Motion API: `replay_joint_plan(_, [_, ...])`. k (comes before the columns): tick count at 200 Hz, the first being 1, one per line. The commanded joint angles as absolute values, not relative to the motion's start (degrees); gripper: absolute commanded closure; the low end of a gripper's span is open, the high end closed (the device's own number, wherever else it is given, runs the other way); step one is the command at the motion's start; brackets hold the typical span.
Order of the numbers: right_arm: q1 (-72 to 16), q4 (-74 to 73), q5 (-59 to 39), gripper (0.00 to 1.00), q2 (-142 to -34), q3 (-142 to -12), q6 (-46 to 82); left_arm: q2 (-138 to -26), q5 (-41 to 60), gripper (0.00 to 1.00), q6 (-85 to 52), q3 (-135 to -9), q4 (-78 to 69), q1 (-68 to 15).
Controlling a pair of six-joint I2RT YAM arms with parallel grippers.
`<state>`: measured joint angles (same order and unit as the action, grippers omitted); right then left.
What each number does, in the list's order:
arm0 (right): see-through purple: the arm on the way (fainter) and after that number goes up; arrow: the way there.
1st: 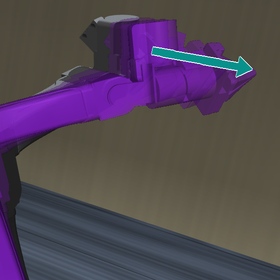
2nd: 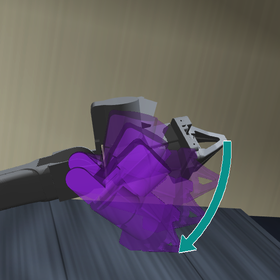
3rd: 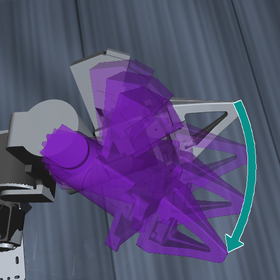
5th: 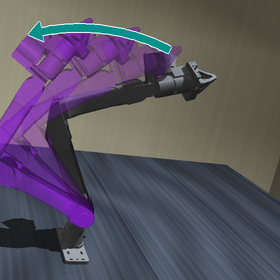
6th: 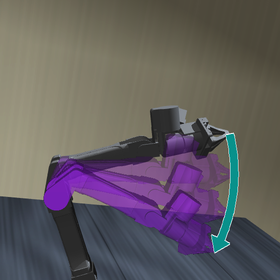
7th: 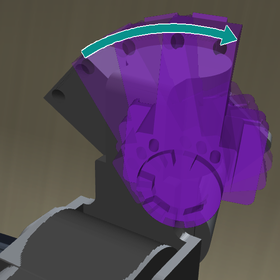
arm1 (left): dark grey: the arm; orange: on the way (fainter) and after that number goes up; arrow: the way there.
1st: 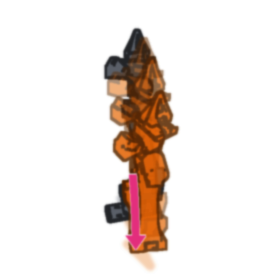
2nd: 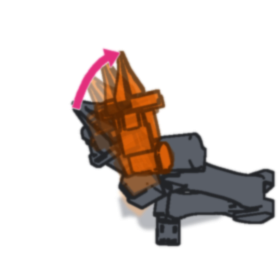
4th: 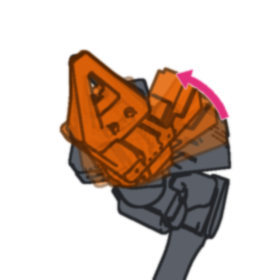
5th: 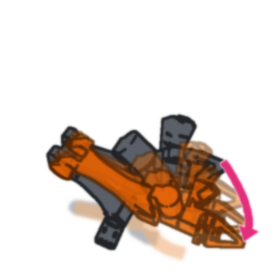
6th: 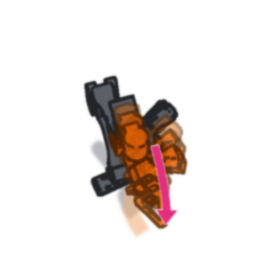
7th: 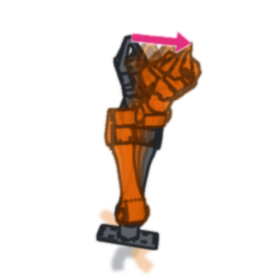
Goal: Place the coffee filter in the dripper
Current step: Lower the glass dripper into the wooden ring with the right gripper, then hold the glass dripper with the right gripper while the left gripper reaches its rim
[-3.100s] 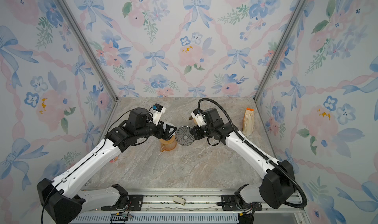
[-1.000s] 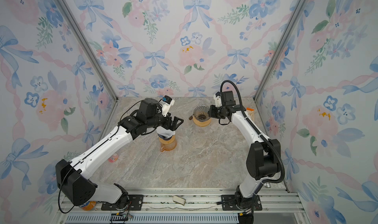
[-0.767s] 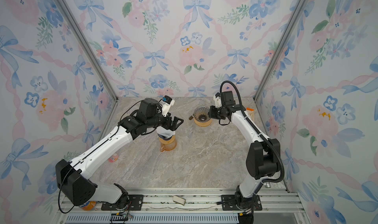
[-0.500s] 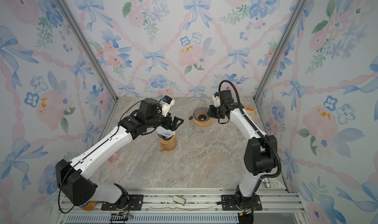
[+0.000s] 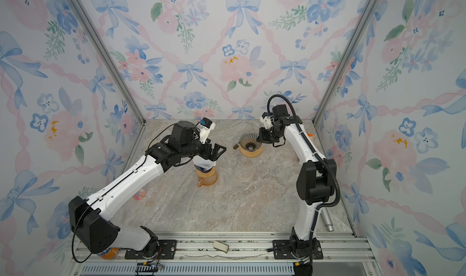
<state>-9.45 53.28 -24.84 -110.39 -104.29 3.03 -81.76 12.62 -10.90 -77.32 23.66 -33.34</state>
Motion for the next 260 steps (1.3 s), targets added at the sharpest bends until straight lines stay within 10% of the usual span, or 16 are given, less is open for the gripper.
replay_joint_plan(1, [-9.3, 64.5, -24.8, 1.00, -112.3, -104.9, -1.8, -82.7, 13.2, 0.02, -9.9, -77.7, 23.2, -33.2])
replay_joint_plan(163, [-10.6, 65.2, -27.1, 0.94, -104.5, -97.8, -0.6, -88.3, 16.5, 0.02, -10.8, -83.9, 23.1, -34.6])
replay_joint_plan(260, [-10.7, 50.9, -25.5, 0.73, -95.9, -90.5, 7.6, -96.2, 13.9, 0.09, -17.3, -89.8, 23.2, -39.2])
